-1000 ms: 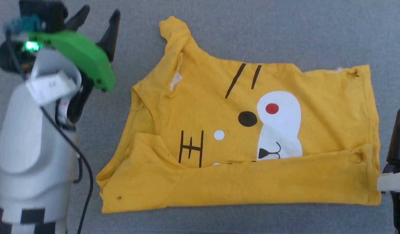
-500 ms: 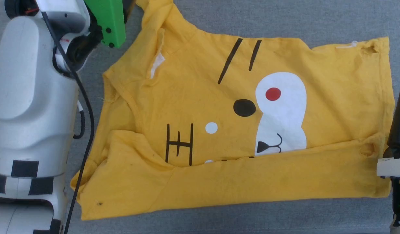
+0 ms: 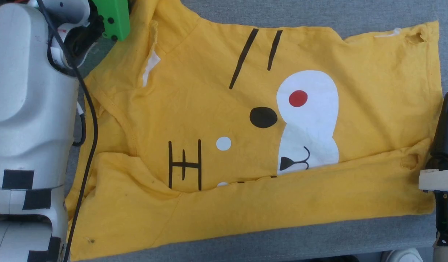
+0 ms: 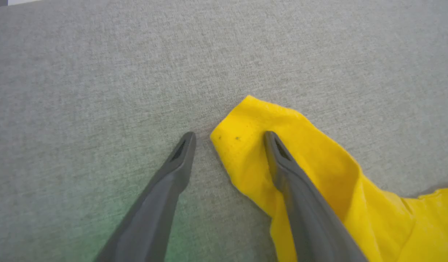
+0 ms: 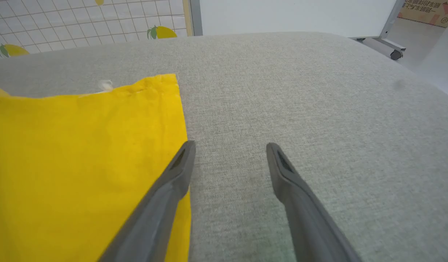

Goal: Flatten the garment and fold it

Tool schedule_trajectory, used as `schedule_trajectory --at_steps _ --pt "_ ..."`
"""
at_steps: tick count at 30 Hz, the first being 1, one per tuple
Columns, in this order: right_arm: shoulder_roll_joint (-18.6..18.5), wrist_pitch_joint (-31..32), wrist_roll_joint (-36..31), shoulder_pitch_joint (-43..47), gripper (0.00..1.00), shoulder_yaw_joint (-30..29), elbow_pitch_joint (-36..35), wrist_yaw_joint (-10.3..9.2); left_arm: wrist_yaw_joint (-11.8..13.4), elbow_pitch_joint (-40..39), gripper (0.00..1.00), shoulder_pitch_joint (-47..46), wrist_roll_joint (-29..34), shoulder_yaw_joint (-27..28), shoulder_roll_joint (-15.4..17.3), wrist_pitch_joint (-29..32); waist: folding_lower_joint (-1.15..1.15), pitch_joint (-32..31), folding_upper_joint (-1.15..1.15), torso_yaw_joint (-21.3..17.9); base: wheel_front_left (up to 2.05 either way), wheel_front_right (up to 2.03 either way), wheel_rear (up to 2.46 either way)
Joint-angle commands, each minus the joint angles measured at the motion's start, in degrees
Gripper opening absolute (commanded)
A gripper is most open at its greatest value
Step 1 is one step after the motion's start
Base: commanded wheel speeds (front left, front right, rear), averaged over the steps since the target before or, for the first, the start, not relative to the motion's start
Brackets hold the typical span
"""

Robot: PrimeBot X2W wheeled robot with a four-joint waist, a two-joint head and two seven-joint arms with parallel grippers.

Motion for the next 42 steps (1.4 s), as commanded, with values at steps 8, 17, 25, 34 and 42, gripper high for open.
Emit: schedule_trajectory --at_steps 8,17,25,34,42 --pt "0.02 -0.13 -0.92 -1.60 1.00 -0.22 0.08 -0.09 -0.78 1.59 0.00 1.70 -2.66 -0.66 0.42 -1.09 -0.01 -1.02 0.00 0.13 0.00 0.00 0.00" --pt "-0.58 9.28 -6.10 -8.34 1.00 2.19 -6.52 -0.09 -1.42 1.27 0.00 4.32 -5.28 -1.32 0.75 -4.54 -0.01 -4.34 0.00 0.79 0.00 0.00 0.00" --pt "-5.71 33.47 -1.66 -18.73 1.00 3.53 -3.19 -0.09 -1.59 0.18 0.00 4.49 -6.44 -2.18 1.23 -5.71 -0.01 -3.54 0.00 1.49 0.00 0.00 0.00" --pt "-9.54 54.32 -0.17 -23.24 1.00 4.99 2.17 -0.09 -1.65 -0.28 0.00 3.96 -7.04 -3.42 1.17 -5.86 -0.01 -2.47 0.00 2.52 0.00 0.00 0.00" --pt "-11.00 57.00 2.34 -24.56 0.00 7.71 3.62 -0.09 -1.67 -0.67 0.00 3.57 -7.73 -3.91 1.26 -5.76 -0.01 -1.99 0.00 2.88 0.00 0.00 0.00"
